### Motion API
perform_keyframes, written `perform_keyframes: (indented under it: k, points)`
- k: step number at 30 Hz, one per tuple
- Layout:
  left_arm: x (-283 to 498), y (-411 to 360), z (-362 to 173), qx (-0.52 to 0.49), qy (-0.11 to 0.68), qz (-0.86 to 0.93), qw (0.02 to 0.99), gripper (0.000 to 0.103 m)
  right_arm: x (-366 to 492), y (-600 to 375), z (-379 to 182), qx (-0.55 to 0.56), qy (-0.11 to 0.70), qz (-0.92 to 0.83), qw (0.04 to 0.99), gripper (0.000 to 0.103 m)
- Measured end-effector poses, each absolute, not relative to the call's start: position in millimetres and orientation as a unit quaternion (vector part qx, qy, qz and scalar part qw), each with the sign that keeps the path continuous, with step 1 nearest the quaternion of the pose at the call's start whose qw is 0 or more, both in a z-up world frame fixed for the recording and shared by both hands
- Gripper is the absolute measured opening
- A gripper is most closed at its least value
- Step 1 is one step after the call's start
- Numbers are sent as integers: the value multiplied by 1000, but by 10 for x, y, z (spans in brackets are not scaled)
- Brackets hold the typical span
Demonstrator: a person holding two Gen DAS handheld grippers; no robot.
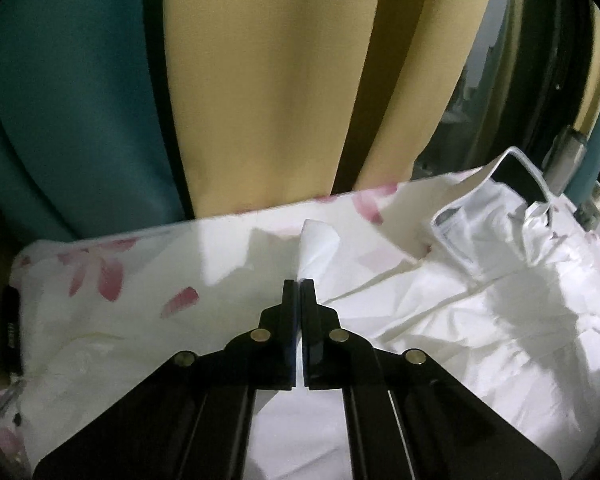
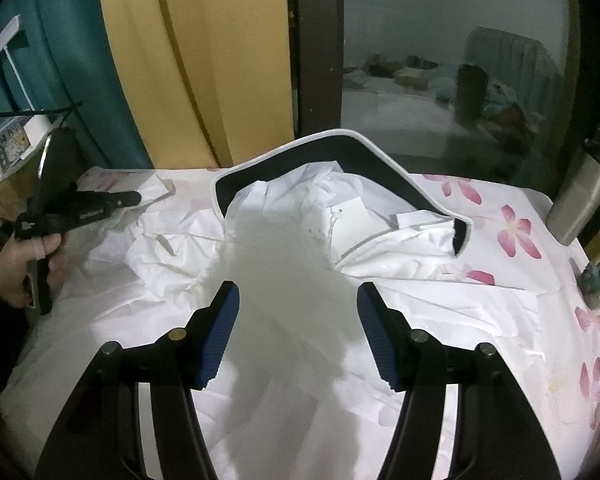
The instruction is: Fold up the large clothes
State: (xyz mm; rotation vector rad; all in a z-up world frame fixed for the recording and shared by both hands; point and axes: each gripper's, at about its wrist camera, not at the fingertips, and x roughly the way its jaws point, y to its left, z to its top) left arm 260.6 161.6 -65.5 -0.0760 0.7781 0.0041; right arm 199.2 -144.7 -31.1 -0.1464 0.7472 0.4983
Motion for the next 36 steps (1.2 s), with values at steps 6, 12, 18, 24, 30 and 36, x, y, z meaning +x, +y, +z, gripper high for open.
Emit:
perform_keyframes:
  k: [6,12,18,24,30,36]
  points:
    - [2379,1398,-341,-39,352,-17,935,2,1857,-1647,-225,-60,346,239,905,62]
    - [2186,1185,34,-45,318,-36,946,2,1738,-1895,-134,-49,333,233,912,62]
    - [2136,819,294,-38,296,-63,952,2,1664,-2229,-90,-34,321,221,920,62]
    - [2198,431,408,-34,291,-86,952,2,1621,-2590,-94,-12,313,210,926,62]
    - [2216,60,457,-30,286,-107,952,2,1619,-2873,-120,2,311,200,929,62]
    - [2290,-368,373,-27,295,-132,946,2,1622,-3123,-168,18,311,196,930,62]
